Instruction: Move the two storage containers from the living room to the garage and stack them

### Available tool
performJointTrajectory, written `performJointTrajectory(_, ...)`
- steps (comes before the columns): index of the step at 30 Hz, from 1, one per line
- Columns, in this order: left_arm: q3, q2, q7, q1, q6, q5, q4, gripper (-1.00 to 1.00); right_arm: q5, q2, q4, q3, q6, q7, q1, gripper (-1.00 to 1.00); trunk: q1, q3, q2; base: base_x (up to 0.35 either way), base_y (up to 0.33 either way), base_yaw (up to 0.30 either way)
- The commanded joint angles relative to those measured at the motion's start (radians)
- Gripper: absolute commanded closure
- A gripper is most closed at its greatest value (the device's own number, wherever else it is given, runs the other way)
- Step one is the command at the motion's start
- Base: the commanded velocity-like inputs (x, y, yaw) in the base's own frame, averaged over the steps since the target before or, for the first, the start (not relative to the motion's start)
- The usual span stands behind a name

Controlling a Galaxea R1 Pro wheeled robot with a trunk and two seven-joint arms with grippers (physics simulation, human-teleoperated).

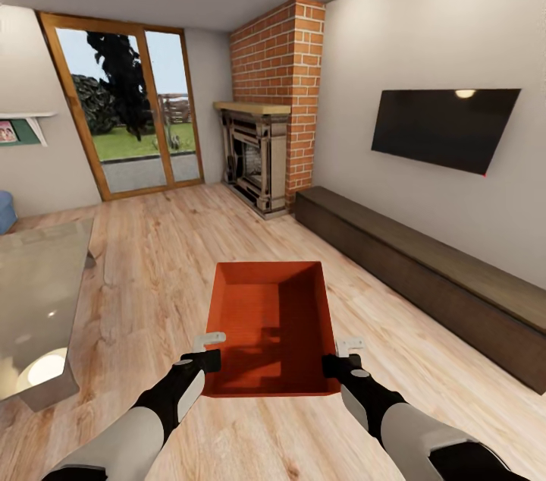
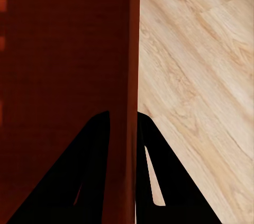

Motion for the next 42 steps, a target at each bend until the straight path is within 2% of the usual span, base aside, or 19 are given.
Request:
performJointTrajectory(1,0.013,0.004,0.019,-0.001,-0.005,-0.016,-0.006,1.00,-0.016,-0.001,0.004,0.001,-0.004,-0.006,0.000,1.00,0.000,0.000,-0.001,0.000,0.000,0.000)
performJointTrajectory(42,0.014,0.006,0.019,-0.001,-0.005,-0.016,-0.004,1.00,-0.016,-0.001,0.005,0.001,-0.004,-0.006,0.000,1.00,0.000,0.065,-0.001,0.000,0.000,0.000)
